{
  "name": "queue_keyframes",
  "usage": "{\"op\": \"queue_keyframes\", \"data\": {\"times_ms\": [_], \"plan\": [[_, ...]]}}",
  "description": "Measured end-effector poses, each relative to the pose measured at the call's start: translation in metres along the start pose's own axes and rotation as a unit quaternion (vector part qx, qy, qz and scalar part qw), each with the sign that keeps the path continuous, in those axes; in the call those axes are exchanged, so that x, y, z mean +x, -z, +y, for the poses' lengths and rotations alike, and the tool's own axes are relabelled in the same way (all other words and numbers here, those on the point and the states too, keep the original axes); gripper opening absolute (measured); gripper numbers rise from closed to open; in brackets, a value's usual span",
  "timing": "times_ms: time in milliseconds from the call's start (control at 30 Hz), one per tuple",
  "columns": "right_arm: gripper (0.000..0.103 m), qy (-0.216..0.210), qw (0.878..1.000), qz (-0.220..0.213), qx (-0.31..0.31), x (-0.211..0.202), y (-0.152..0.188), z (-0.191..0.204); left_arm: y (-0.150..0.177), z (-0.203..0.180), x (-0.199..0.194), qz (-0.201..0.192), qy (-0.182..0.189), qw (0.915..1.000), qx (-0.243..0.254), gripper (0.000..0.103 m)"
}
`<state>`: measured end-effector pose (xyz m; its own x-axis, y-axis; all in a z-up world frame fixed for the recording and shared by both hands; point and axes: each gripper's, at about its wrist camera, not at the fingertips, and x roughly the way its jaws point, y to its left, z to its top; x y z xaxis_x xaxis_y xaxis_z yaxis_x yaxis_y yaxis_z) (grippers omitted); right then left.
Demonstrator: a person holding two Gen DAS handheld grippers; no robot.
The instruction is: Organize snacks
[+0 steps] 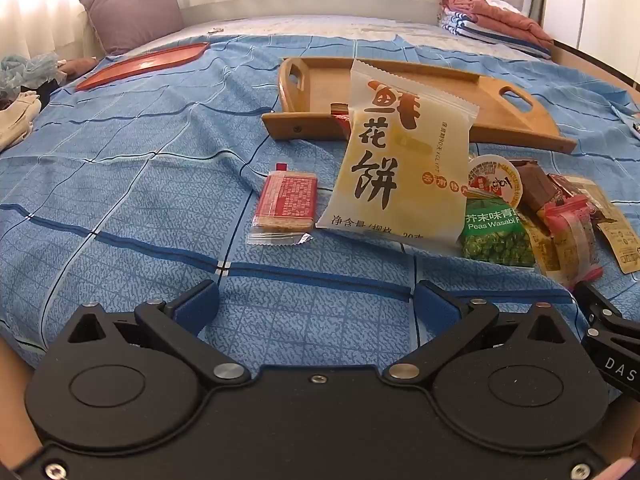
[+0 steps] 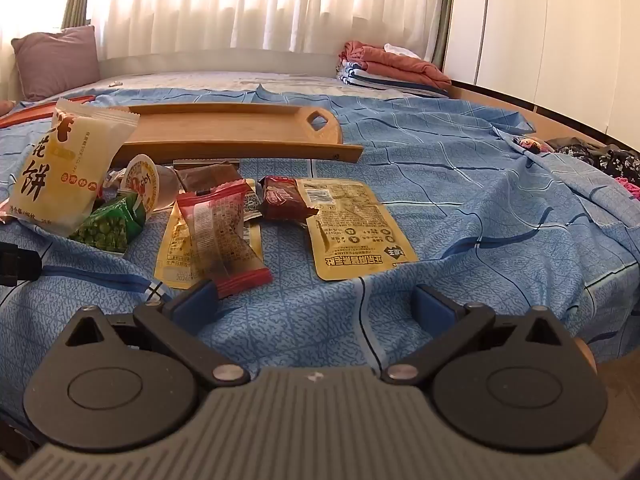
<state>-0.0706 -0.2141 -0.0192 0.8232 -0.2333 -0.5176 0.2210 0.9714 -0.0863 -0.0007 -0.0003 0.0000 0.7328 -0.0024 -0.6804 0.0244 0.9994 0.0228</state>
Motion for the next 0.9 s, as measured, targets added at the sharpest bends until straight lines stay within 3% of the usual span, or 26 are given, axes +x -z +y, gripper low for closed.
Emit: {"op": "queue_keyframes", "data": {"times_ms": [900], "plan": [[0.103,-0.001,1.0,0.005,0.0,0.001,-0.0006,0.0003,-0.0025,0.0024,-0.0007,0.01,0.006,0.9999,-0.004,0.103]]}}
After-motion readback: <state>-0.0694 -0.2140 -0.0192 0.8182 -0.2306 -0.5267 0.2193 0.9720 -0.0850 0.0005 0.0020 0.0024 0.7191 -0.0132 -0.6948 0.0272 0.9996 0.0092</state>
